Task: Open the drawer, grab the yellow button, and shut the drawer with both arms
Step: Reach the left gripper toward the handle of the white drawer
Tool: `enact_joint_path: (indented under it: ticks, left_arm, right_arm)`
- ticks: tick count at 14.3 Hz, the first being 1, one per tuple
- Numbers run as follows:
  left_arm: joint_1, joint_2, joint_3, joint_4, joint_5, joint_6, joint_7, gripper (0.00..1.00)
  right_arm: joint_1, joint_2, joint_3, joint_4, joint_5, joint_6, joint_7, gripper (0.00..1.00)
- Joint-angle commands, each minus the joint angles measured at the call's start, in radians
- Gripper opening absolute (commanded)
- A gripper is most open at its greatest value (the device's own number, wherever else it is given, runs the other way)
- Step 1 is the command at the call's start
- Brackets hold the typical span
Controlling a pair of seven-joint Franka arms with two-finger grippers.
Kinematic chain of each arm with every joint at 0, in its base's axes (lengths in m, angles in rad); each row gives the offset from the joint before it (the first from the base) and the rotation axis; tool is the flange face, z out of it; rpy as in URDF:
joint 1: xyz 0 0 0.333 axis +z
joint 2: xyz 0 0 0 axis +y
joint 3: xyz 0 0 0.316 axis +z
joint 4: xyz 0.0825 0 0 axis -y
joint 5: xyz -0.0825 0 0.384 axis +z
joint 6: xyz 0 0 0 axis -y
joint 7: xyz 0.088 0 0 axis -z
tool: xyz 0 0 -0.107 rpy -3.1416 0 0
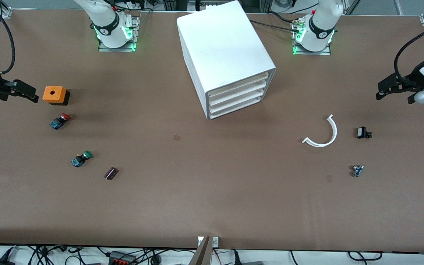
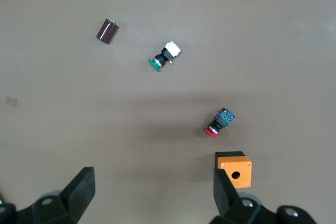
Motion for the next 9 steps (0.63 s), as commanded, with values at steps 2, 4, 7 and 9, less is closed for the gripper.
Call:
enact_joint_path:
  ticks: [2,4,7,9]
  left_arm:
    - [-0.008,-0.023,0.004,-0.016,0.025,-0.006,0.016,1.00]
    - [-0.008,-0.023,0.004,-0.016,0.025,-0.006,0.016,1.00]
    - [-0.008,-0.023,0.004,-0.016,0.025,-0.006,0.014,1.00]
    - [-0.011,-0.023,0.002,-0.013,0.023,-0.006,0.002,1.00]
  right_arm:
    - [0.001,-0.023,0.000,-0.025,-0.004,0.013,-0.013,1.00]
    - [0.001,-0.023,0.000,-0.025,-0.004,0.011,-0.011,1.00]
    - [0.002,-0.015,0.002,-0.022,-0.004,0.014,-0.007,1.00]
    - [0.002,-0.007,0.002,-0.016,-0.006,0.022,-0.007,1.00]
